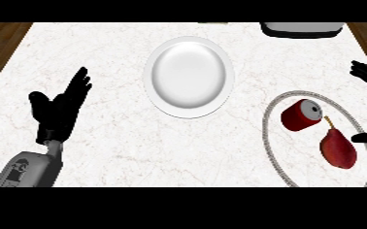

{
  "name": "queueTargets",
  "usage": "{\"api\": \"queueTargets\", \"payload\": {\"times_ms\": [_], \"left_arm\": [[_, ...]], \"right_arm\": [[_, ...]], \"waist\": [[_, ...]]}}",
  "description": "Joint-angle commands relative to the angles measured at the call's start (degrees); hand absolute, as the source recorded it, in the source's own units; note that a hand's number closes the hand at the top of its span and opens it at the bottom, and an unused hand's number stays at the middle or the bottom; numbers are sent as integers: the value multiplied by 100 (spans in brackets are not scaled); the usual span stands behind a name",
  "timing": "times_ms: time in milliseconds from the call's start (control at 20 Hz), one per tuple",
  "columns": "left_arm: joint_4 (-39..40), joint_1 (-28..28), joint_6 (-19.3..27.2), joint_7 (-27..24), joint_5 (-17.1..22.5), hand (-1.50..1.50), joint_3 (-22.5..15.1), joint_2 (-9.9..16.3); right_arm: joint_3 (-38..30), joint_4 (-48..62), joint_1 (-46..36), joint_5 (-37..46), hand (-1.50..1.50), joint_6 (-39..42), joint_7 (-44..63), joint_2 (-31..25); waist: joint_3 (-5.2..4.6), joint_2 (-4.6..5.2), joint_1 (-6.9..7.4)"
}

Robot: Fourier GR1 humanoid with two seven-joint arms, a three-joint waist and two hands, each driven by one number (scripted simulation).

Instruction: Pick the can from the placemat and place it in the plate

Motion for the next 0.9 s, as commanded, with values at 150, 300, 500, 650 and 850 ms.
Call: {"api": "queueTargets", "payload": {"times_ms": [150, 300, 500, 650, 850], "left_arm": [[188, -78, -100, 22, -142, 0, 131, -175], [335, -82, -166, -22, -159, 0, 160, -297], [-111, 123, -22, 60, -368, 0, 228, -316], [-106, 87, -188, 118, -371, 0, 187, -373], [-83, -60, -171, 319, -444, 0, 344, -435]], "right_arm": [[523, -9, -415, 679, -150, 391, 172, -34], [632, -381, -263, 763, -150, 670, 409, -266], [841, -443, -88, 1484, -150, -61, 348, -73], [910, -308, -479, 1793, -150, 138, 550, -252], [1056, -835, -328, 2085, -150, 162, 1011, -44]], "waist": [[-7, -14, -26], [-10, -24, -74], [-6, -25, -58], [-5, -17, -23], [-8, -23, -69]]}}
